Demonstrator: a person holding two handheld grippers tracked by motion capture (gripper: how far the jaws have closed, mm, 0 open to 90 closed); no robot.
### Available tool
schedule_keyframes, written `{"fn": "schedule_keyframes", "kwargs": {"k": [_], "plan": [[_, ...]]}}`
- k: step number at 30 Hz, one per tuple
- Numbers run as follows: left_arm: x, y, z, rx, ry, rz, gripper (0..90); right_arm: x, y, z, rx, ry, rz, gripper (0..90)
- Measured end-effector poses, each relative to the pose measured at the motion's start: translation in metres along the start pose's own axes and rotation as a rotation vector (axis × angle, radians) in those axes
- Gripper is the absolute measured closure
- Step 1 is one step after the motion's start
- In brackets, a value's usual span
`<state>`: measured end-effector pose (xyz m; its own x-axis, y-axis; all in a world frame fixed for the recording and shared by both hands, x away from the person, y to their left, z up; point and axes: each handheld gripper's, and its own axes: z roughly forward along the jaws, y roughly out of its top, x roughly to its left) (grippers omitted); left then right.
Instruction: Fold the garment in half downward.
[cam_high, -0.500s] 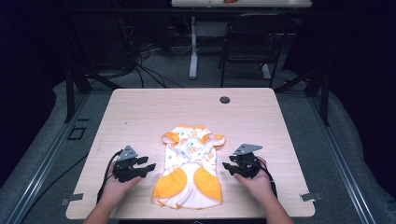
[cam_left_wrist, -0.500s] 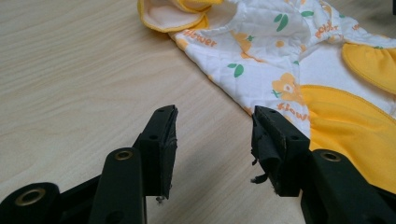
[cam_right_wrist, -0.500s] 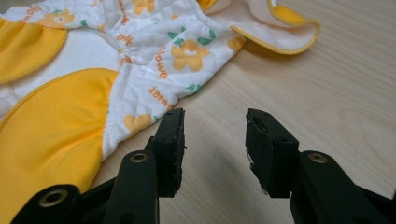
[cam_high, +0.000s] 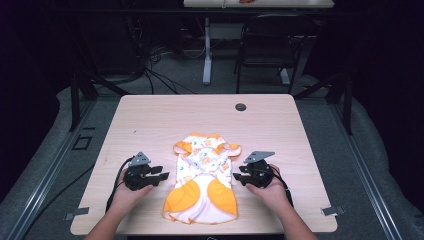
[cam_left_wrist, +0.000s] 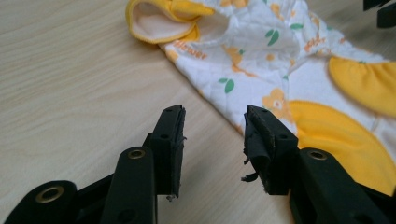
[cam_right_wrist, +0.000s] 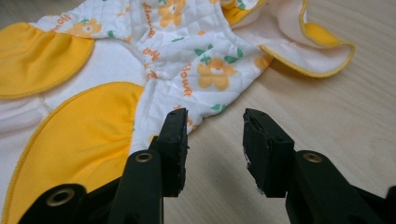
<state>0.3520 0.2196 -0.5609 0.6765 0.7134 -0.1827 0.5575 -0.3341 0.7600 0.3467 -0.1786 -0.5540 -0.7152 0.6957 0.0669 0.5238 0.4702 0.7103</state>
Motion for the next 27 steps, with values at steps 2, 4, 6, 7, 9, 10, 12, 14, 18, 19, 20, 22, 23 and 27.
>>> {"fn": "schedule_keyframes", "kwargs": {"k": [2, 4, 6, 7, 9, 10, 12, 14, 18, 19, 20, 22, 23, 27], "plan": [[0.001, 0.007, 0.002, -0.007, 0.005, 0.001, 59.1, 0.000, 0.004, 0.000, 0.006, 0.006, 0.008, 60.8], [0.001, 0.015, 0.003, -0.011, 0.004, -0.005, 60.3, -0.001, 0.008, 0.001, 0.012, 0.016, 0.016, 62.4], [-0.001, 0.022, 0.006, -0.012, 0.004, 0.009, 60.8, -0.001, 0.013, 0.002, 0.031, 0.030, 0.016, 62.8], [-0.004, 0.029, 0.008, 0.004, 0.005, 0.024, 60.8, -0.001, 0.017, 0.002, 0.046, 0.018, 0.003, 63.1], [-0.005, 0.032, 0.010, 0.010, 0.012, 0.039, 60.8, -0.001, 0.021, 0.002, 0.041, 0.022, 0.006, 62.6], [-0.007, 0.035, 0.011, 0.014, 0.007, 0.042, 60.8, -0.001, 0.021, 0.002, 0.041, 0.022, 0.006, 62.6], [-0.011, 0.042, 0.013, 0.025, 0.006, 0.055, 60.8, 0.000, 0.028, 0.000, 0.048, 0.026, 0.003, 62.3], [-0.012, 0.048, 0.015, 0.031, -0.003, 0.066, 60.9, 0.001, 0.034, -0.002, 0.047, 0.025, -0.007, 62.1], [-0.015, 0.062, 0.016, 0.044, -0.022, 0.085, 61.1, 0.001, 0.046, -0.007, 0.050, 0.027, -0.019, 62.1], [-0.016, 0.065, 0.017, 0.046, -0.021, 0.098, 61.8, 0.000, 0.052, -0.009, 0.054, 0.030, -0.031, 62.5], [-0.016, 0.072, 0.017, 0.058, -0.024, 0.109, 62.0, -0.001, 0.055, -0.009, 0.052, 0.031, -0.035, 62.7], [-0.015, 0.079, 0.019, 0.056, -0.024, 0.110, 62.8, -0.003, 0.061, -0.009, 0.065, 0.032, -0.042, 63.4], [-0.013, 0.082, 0.020, 0.058, -0.026, 0.109, 63.3, -0.004, 0.064, -0.009, 0.065, 0.028, -0.046, 63.7], [-0.008, 0.091, 0.024, 0.057, -0.045, 0.105, 64.9, -0.010, 0.072, -0.006, 0.079, 0.024, -0.054, 64.1]]}}
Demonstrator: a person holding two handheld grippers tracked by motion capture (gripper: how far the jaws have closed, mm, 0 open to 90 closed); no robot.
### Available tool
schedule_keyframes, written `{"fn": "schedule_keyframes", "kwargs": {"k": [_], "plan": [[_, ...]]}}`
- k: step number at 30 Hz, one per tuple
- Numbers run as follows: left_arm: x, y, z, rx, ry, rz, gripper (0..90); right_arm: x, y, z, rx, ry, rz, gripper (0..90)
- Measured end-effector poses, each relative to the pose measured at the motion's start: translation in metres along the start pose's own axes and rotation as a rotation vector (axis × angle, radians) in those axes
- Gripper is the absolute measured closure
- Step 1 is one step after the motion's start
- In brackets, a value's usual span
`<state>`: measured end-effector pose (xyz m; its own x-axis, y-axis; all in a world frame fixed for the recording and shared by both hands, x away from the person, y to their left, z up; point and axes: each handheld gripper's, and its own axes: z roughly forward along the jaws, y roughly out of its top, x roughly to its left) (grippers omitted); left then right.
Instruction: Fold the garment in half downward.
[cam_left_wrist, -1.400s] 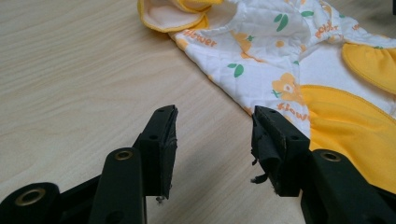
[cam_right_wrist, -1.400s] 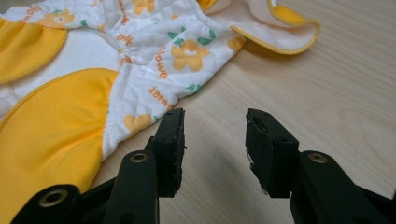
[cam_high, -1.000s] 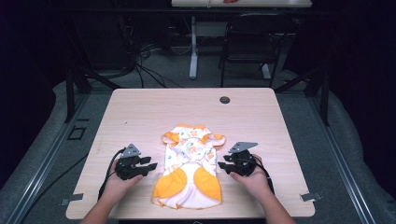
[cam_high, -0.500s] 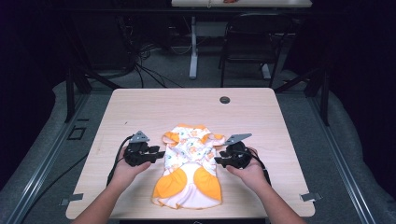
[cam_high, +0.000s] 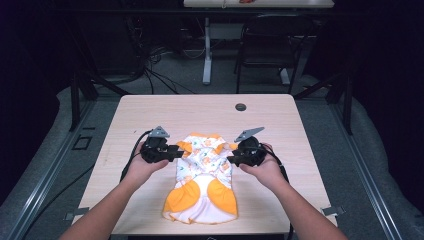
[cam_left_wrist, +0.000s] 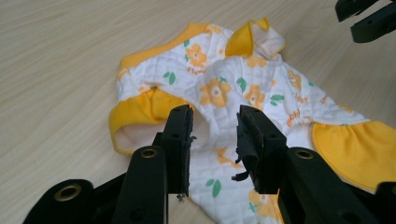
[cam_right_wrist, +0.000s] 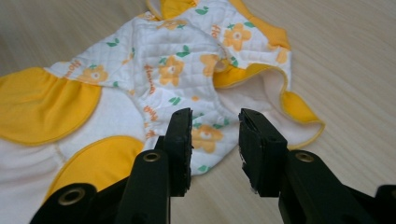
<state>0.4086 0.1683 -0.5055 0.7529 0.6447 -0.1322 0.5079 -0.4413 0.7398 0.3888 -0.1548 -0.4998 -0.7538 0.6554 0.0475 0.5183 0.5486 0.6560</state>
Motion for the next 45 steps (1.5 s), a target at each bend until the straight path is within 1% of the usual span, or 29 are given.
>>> {"fn": "schedule_keyframes", "kwargs": {"k": [1, 2, 4, 6, 7, 9, 10, 11, 13, 14, 15, 16, 17, 18, 19, 20, 21, 22, 23, 24, 28, 30, 32, 33, 34, 37, 39, 41, 45], "plan": [[0.002, 0.002, 0.002, 0.006, -0.003, -0.002, 64.9, -0.002, 0.002, 0.001, 0.004, -0.012, -0.001, 64.3], [0.005, 0.005, 0.005, 0.015, 0.001, 0.006, 65.7, -0.008, 0.009, 0.005, 0.020, -0.004, -0.001, 64.7], [0.010, 0.008, 0.009, 0.016, 0.006, -0.001, 66.3, -0.009, 0.011, 0.006, 0.021, -0.001, -0.001, 64.7], [0.016, 0.010, 0.015, 0.023, 0.003, -0.010, 66.7, -0.014, 0.017, 0.010, 0.022, 0.008, -0.015, 65.0], [0.018, 0.011, 0.018, 0.027, 0.008, -0.009, 66.7, -0.017, 0.023, 0.015, 0.029, -0.004, -0.034, 64.8], [0.022, 0.012, 0.024, 0.038, 0.019, -0.012, 66.7, -0.019, 0.025, 0.018, 0.031, -0.003, -0.042, 64.6], [0.026, 0.014, 0.027, 0.048, 0.028, -0.004, 66.4, -0.020, 0.028, 0.021, 0.039, -0.006, -0.044, 64.4], [0.029, 0.015, 0.032, 0.041, 0.039, -0.016, 66.2, -0.022, 0.032, 0.027, 0.051, -0.026, -0.058, 64.5], [0.032, 0.016, 0.034, 0.046, 0.028, -0.021, 66.3, -0.024, 0.034, 0.031, 0.051, -0.032, -0.059, 64.6], [0.034, 0.017, 0.036, 0.051, 0.027, -0.021, 66.3, -0.028, 0.037, 0.037, 0.047, -0.032, -0.048, 65.9], [0.034, 0.018, 0.039, 0.046, 0.035, -0.023, 66.3, -0.028, 0.037, 0.037, 0.047, -0.032, -0.048, 65.9], [0.035, 0.019, 0.041, 0.052, 0.028, -0.022, 66.6, -0.031, 0.039, 0.043, 0.052, -0.037, -0.043, 66.3], [0.036, 0.020, 0.043, 0.047, 0.021, -0.028, 66.6, -0.031, 0.039, 0.043, 0.052, -0.037, -0.043, 66.3], [0.037, 0.021, 0.045, 0.044, 0.017, -0.028, 66.6, -0.035, 0.043, 0.049, 0.060, -0.049, -0.039, 66.6], [0.038, 0.022, 0.047, 0.041, 0.021, -0.022, 66.6, -0.035, 0.043, 0.049, 0.060, -0.049, -0.039, 66.6], [0.039, 0.024, 0.053, 0.043, 0.033, -0.024, 66.6, -0.041, 0.047, 0.054, 0.041, -0.043, -0.025, 66.1], [0.039, 0.024, 0.053, 0.043, 0.033, -0.024, 66.7, -0.041, 0.047, 0.054, 0.041, -0.043, -0.025, 66.1], [0.040, 0.026, 0.057, 0.059, 0.043, -0.012, 66.8, -0.046, 0.052, 0.061, 0.039, -0.049, -0.006, 65.8], [0.040, 0.026, 0.057, 0.059, 0.043, -0.012, 66.8, -0.046, 0.052, 0.061, 0.039, -0.049, -0.006, 65.8], [0.041, 0.027, 0.060, 0.063, 0.047, -0.014, 66.8, -0.050, 0.056, 0.067, 0.044, -0.058, 0.010, 65.8], [0.043, 0.030, 0.069, 0.062, 0.046, -0.013, 66.8, -0.053, 0.058, 0.076, 0.040, -0.067, 0.026, 65.9], [0.044, 0.031, 0.073, 0.066, 0.061, -0.018, 66.7, -0.053, 0.057, 0.084, 0.042, -0.079, 0.026, 66.0], [0.045, 0.031, 0.077, 0.067, 0.069, -0.017, 66.7, -0.054, 0.055, 0.090, 0.064, -0.093, 0.028, 66.0], [0.046, 0.030, 0.078, 0.075, 0.075, -0.012, 66.4, -0.054, 0.054, 0.093, 0.057, -0.095, 0.041, 66.0], [0.047, 0.029, 0.081, 0.076, 0.086, -0.016, 64.8, -0.057, 0.052, 0.097, 0.077, -0.098, 0.045, 65.5], [0.049, 0.027, 0.084, 0.086, 0.103, -0.013, 63.3, -0.057, 0.050, 0.102, 0.099, -0.089, 0.053, 64.0], [0.051, 0.025, 0.088, 0.094, 0.105, -0.019, 62.6, -0.057, 0.049, 0.105, 0.100, -0.084, 0.062, 63.6], [0.054, 0.021, 0.092, 0.127, 0.116, -0.026, 59.6, -0.058, 0.047, 0.107, 0.127, -0.076, 0.059, 61.2], [0.054, 0.019, 0.095, 0.127, 0.117, -0.034, 58.0, -0.058, 0.045, 0.110, 0.126, -0.081, 0.076, 58.2]]}}
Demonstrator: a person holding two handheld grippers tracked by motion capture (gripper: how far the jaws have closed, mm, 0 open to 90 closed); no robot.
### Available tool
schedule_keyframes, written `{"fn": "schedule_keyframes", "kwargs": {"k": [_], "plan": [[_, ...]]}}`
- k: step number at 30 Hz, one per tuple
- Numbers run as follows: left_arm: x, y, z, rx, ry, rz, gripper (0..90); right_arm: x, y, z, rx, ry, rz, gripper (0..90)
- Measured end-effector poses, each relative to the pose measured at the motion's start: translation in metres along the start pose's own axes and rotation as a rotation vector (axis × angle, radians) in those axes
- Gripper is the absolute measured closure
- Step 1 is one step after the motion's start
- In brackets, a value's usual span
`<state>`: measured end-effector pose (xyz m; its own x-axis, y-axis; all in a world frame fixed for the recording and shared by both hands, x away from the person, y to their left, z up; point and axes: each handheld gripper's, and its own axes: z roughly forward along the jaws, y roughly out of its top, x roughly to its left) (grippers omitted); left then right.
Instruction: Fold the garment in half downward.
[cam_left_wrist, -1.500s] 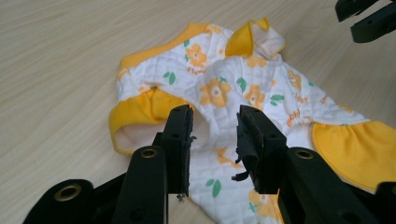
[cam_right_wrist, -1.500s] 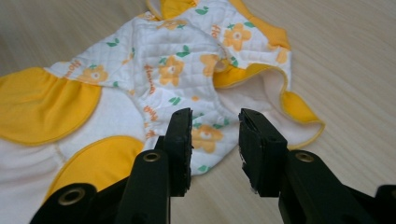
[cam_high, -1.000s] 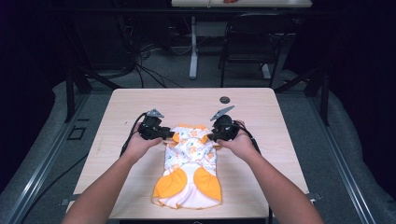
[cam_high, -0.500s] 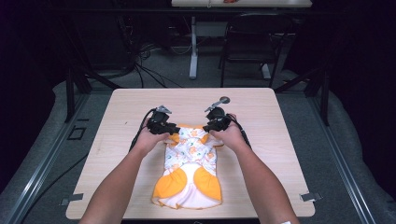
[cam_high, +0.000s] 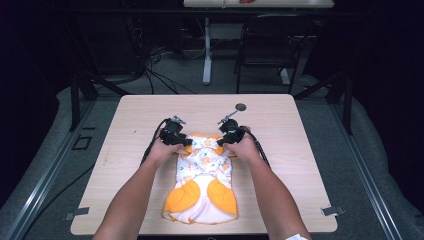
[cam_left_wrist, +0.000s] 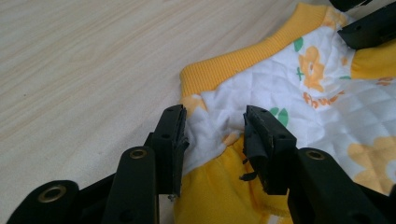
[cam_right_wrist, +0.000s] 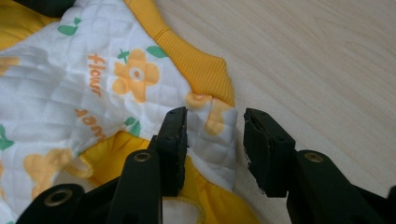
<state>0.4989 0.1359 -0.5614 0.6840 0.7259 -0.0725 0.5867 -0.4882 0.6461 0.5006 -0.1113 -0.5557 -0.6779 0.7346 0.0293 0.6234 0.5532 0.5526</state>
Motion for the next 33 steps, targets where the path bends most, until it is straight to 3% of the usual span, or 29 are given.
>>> {"fn": "schedule_keyframes", "kwargs": {"k": [7, 18, 21, 23, 24, 27, 33], "plan": [[0.001, -0.005, 0.004, 0.016, -0.002, -0.001, 56.0, -0.003, -0.002, 0.003, 0.005, 0.003, 0.003, 54.8], [-0.002, -0.007, 0.005, 0.013, 0.001, 0.005, 68.4, 0.000, -0.002, 0.006, 0.009, 0.032, -0.001, 68.7], [-0.003, -0.006, 0.004, 0.026, 0.004, 0.003, 75.7, 0.004, 0.000, 0.005, 0.027, 0.023, -0.029, 78.6], [-0.003, -0.004, 0.003, 0.038, -0.004, 0.005, 77.7, 0.006, 0.000, 0.006, 0.015, 0.017, -0.023, 80.0], [-0.004, -0.003, 0.003, 0.043, 0.001, 0.008, 79.4, 0.007, 0.001, 0.004, 0.028, 0.001, -0.055, 81.5], [-0.004, -0.002, 0.001, 0.047, 0.004, 0.009, 81.8, 0.011, 0.001, 0.003, 0.026, -0.018, -0.073, 83.2], [-0.002, 0.001, -0.008, 0.017, -0.003, -0.001, 82.8, 0.012, 0.003, -0.005, 0.013, -0.004, -0.097, 83.7]]}}
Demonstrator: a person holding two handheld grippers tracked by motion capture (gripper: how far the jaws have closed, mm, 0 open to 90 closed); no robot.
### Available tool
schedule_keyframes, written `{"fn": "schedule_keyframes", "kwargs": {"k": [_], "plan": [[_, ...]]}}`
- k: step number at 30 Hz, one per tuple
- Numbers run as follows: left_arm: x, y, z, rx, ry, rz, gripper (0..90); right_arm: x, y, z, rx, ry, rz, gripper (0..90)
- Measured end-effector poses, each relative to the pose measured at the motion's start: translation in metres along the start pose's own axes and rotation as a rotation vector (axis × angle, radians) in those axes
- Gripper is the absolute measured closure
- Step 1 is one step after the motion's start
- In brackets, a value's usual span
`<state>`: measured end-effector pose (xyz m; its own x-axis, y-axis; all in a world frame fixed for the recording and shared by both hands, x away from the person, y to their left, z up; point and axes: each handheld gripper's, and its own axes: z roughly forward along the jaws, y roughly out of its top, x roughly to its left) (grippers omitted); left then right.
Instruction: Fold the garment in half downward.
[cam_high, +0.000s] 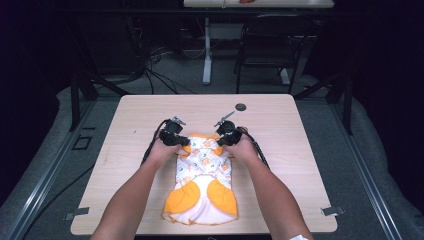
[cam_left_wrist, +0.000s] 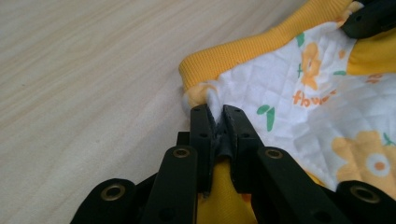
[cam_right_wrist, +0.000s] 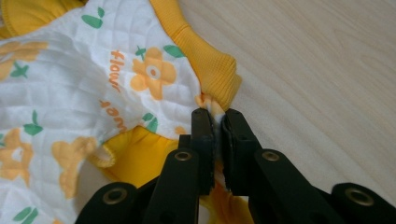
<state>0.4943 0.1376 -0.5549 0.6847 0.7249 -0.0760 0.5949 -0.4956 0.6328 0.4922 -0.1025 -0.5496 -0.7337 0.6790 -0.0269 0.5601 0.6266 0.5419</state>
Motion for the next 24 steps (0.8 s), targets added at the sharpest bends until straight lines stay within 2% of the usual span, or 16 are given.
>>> {"fn": "schedule_keyframes", "kwargs": {"k": [8, 13, 19, 24], "plan": [[-0.003, 0.008, -0.017, -0.026, -0.006, 0.017, 83.0, 0.000, 0.003, -0.016, -0.038, 0.009, 0.016, 83.8], [-0.005, 0.010, -0.032, -0.051, -0.004, 0.029, 83.0, 0.002, 0.007, -0.036, -0.084, 0.014, 0.015, 84.0], [-0.008, 0.014, -0.051, -0.093, -0.016, 0.042, 83.1, 0.004, 0.009, -0.054, -0.109, 0.028, 0.023, 84.0], [-0.011, 0.017, -0.065, -0.115, -0.023, 0.065, 83.1, 0.007, 0.012, -0.066, -0.119, 0.029, -0.008, 84.0]]}}
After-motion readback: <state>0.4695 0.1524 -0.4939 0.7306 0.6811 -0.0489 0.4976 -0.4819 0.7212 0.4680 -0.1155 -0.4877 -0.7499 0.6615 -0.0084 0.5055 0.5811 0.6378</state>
